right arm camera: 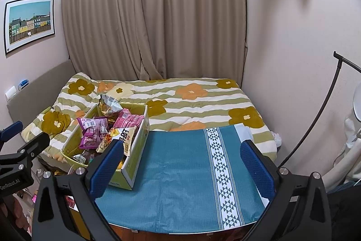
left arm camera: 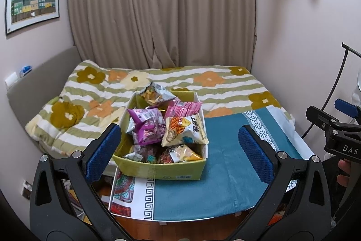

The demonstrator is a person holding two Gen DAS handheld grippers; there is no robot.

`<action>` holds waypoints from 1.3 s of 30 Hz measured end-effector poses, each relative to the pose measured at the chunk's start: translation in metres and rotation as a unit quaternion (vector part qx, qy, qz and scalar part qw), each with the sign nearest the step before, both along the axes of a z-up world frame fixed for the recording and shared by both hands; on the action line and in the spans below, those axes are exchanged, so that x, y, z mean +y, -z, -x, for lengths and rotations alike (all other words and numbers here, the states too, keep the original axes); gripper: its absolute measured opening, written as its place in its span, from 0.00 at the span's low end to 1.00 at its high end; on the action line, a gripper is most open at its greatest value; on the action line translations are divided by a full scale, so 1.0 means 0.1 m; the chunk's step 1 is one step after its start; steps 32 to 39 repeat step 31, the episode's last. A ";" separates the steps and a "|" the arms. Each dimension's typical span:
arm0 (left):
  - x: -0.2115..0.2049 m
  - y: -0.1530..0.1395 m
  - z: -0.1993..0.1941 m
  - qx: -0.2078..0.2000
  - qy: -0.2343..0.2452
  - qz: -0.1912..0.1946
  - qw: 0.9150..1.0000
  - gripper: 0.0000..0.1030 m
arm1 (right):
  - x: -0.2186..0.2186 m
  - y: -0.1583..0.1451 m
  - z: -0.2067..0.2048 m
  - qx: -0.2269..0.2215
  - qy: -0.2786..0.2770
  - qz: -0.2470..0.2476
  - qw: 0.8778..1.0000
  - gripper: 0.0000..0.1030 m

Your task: Organize snacks

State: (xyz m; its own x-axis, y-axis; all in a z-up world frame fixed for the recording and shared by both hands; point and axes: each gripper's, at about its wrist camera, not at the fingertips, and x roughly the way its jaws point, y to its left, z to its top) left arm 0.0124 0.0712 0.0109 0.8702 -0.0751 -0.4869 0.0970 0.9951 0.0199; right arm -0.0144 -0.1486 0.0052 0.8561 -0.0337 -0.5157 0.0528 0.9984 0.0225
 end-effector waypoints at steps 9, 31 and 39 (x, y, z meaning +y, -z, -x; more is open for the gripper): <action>-0.01 0.01 0.00 -0.001 0.000 -0.001 1.000 1.00 | -0.01 0.00 -0.01 0.000 0.000 0.001 1.000 1.00; 0.18 -0.05 -0.01 -0.036 -0.002 0.009 0.999 1.00 | 0.01 0.01 -0.06 0.001 0.000 0.003 1.000 1.00; 0.18 -0.05 -0.01 -0.036 -0.002 0.009 0.999 1.00 | 0.01 0.01 -0.06 0.001 0.000 0.003 1.000 1.00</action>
